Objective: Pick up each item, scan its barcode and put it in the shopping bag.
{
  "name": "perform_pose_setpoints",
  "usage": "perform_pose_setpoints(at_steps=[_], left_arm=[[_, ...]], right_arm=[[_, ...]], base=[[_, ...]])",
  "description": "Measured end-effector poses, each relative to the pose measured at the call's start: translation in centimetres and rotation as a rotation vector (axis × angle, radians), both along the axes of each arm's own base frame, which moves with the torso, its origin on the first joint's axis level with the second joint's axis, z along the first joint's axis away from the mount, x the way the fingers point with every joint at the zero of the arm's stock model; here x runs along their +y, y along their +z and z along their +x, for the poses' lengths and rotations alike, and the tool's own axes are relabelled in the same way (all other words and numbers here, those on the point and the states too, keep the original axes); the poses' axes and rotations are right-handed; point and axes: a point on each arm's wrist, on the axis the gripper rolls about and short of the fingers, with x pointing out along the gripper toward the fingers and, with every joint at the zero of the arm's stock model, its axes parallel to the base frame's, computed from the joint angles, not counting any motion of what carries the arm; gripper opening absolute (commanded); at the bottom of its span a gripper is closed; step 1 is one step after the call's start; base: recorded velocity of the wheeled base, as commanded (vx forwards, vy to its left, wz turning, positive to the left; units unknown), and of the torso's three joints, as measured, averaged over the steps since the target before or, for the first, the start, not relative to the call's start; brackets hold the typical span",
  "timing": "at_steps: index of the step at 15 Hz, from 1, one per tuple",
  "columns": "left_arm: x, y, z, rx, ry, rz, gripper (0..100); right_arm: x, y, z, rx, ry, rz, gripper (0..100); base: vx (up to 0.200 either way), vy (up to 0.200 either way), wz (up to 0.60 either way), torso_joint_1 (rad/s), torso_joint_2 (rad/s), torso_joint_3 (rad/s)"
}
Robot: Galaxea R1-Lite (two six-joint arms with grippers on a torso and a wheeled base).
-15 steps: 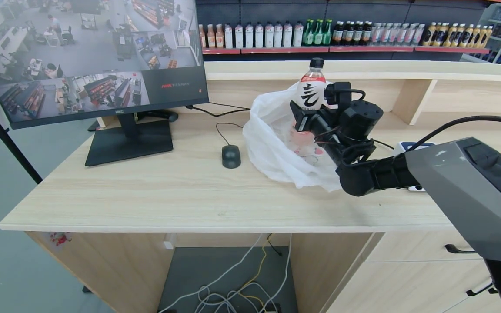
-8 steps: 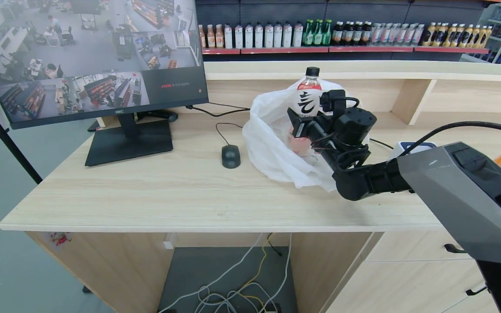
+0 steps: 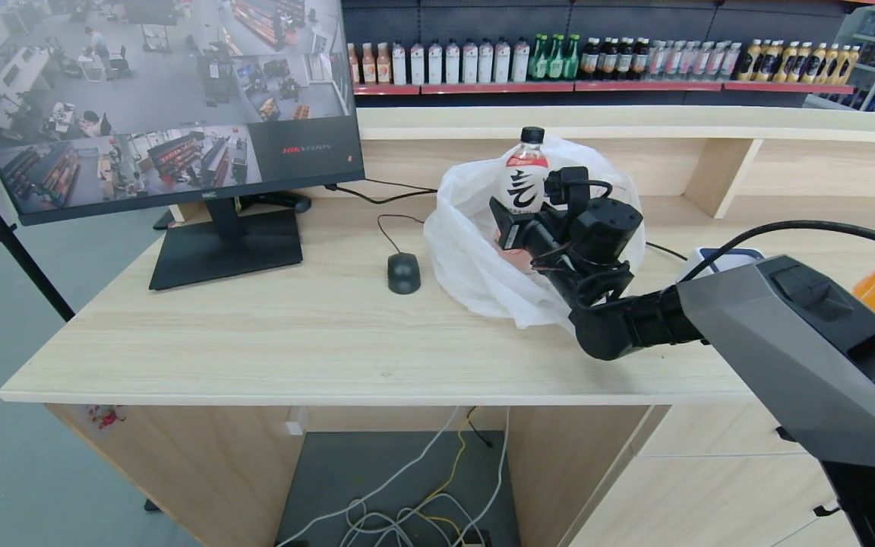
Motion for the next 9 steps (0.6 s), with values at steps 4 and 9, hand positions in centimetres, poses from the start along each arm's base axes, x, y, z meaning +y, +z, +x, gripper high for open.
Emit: perform_pose_setpoints(at_steps=[4, 9], left_arm=[[0.0, 0.0, 0.0, 0.0, 0.0, 0.001, 100], [0.0, 0.0, 0.0, 0.0, 0.0, 0.0, 100]], right_arm=[[0.0, -0.9, -0.2, 0.006, -0.004, -0.007, 0], [-0.4, -2.9, -0.9, 0.031, -0.018, -0.014, 0]], base=[[0.0, 0.0, 0.0, 0.0, 0.0, 0.0], [0.0, 0.0, 0.0, 0.0, 0.0, 0.0]])
